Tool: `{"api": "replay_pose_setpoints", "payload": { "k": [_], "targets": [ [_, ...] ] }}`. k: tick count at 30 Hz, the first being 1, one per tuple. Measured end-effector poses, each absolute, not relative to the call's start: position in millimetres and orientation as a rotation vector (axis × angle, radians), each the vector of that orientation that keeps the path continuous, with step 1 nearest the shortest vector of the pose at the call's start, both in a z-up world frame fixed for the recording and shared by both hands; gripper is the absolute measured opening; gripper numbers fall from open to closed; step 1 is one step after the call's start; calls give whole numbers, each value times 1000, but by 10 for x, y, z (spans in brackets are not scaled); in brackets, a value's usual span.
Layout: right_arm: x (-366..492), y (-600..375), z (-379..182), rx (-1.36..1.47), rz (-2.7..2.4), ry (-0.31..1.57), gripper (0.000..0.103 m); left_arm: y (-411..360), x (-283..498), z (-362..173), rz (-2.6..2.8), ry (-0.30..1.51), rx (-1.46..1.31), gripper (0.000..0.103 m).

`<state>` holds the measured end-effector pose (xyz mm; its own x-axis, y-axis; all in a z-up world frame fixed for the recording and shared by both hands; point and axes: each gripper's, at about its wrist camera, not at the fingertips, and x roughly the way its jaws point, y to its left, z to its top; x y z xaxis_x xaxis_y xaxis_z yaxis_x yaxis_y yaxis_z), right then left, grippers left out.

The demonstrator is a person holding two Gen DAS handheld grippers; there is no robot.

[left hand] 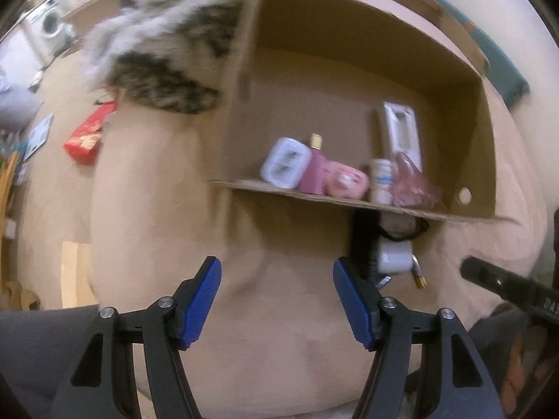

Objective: Organize rigid objects
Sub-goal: 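Withdraw both open tools toward the black flashlight and batteries, then grasp the black flashlight with the left tool while the right tool grasps a gold battery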

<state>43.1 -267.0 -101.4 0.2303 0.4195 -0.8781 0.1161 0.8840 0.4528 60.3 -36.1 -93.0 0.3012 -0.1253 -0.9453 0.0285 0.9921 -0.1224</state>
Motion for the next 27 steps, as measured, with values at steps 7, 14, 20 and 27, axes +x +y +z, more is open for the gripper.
{"api": "replay_pose_setpoints", "payload": {
  "k": [7, 14, 20, 27],
  "targets": [
    [518, -2724, -1073, 515, 194, 1343, 85, -968, 777, -1190, -254, 1341, -15, 49],
    [541, -2813, -1079, 528, 177, 1333, 84, -1128, 892, -1514, -281, 1441, -23, 18],
    [571, -2875, -1129, 535, 173, 1344, 84, -898, 833, -1329, -278, 1421, -61, 17],
    [598, -2701, -1233, 422, 190, 1397, 62, -329, 738, -1073, -162, 1374, -78, 17]
  ]
}}
